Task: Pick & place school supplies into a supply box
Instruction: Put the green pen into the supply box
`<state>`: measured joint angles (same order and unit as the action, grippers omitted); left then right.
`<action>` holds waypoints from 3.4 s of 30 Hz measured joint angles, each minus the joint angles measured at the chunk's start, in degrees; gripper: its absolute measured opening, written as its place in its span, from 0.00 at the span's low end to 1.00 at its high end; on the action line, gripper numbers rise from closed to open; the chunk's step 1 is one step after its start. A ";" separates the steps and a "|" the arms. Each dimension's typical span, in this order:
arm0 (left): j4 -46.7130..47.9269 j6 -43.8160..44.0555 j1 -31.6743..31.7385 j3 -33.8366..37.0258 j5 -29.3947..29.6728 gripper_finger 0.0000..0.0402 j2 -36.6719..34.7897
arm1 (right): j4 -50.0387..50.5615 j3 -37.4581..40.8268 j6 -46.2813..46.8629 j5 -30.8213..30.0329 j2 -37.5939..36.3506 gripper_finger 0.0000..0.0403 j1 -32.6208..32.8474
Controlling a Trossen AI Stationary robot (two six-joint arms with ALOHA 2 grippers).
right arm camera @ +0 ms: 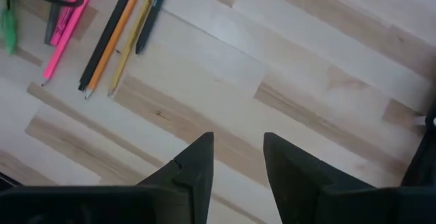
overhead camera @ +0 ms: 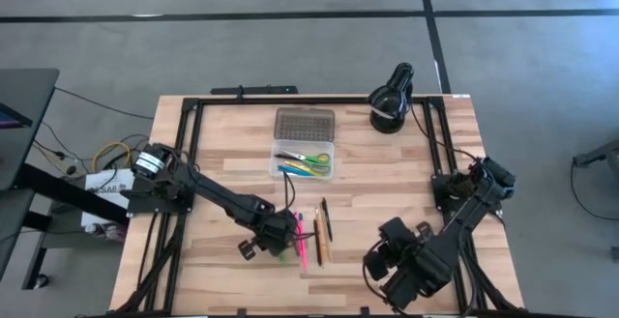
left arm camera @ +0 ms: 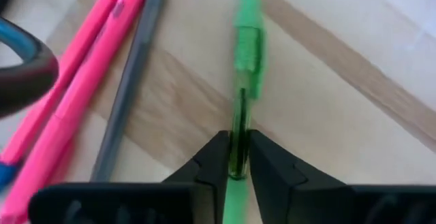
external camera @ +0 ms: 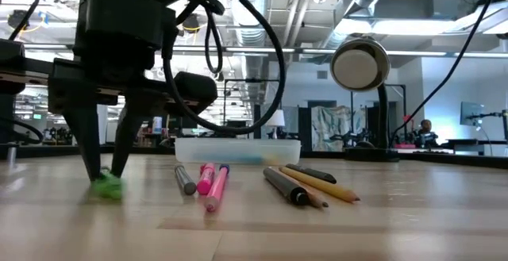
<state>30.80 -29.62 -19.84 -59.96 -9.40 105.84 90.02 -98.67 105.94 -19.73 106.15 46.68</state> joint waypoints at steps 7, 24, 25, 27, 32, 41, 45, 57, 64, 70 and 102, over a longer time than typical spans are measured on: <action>5.00 6.65 0.75 0.00 0.45 0.06 -0.02 | 0.00 0.00 -5.04 -0.09 0.00 0.30 -2.33; 11.77 34.71 0.74 -0.11 4.62 0.09 -0.17 | 0.00 0.00 -19.11 -1.44 0.00 0.30 -11.31; 11.88 35.61 0.75 -0.11 4.75 0.10 -0.17 | 0.00 0.00 -20.01 -1.44 0.00 0.30 -11.76; 11.97 36.96 0.75 -0.11 4.75 0.11 -0.17 | 0.00 0.00 -21.80 -1.44 0.00 0.30 -12.50; 11.91 37.63 0.87 -0.11 3.68 0.12 -0.25 | 0.00 0.00 -24.91 -1.44 0.00 0.30 -13.91; 10.77 37.63 0.77 0.42 4.26 0.17 -2.36 | 0.00 0.00 -26.90 -2.31 0.00 0.30 -14.58; 9.71 37.30 0.79 0.52 4.56 0.18 -2.86 | 0.00 0.00 -26.94 -2.91 0.00 0.30 -14.88; 6.52 37.30 0.79 0.50 6.30 0.28 -2.99 | 0.00 -0.02 -28.42 -2.93 0.00 0.30 -15.94; 5.21 37.13 0.86 0.50 7.89 0.29 -3.01 | 0.00 -0.02 -28.49 -2.91 0.00 0.30 -16.09; 5.32 36.40 0.86 0.15 8.17 0.25 -2.22 | 0.00 -0.02 -28.52 -2.89 0.00 0.30 -16.09; 19.75 34.62 2.91 0.50 17.36 0.03 -8.44 | 0.00 -0.02 -28.47 -2.68 0.00 0.30 -15.22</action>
<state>50.55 5.00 -16.93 -59.46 7.96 97.40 90.02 -98.70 77.47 -22.41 106.15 31.46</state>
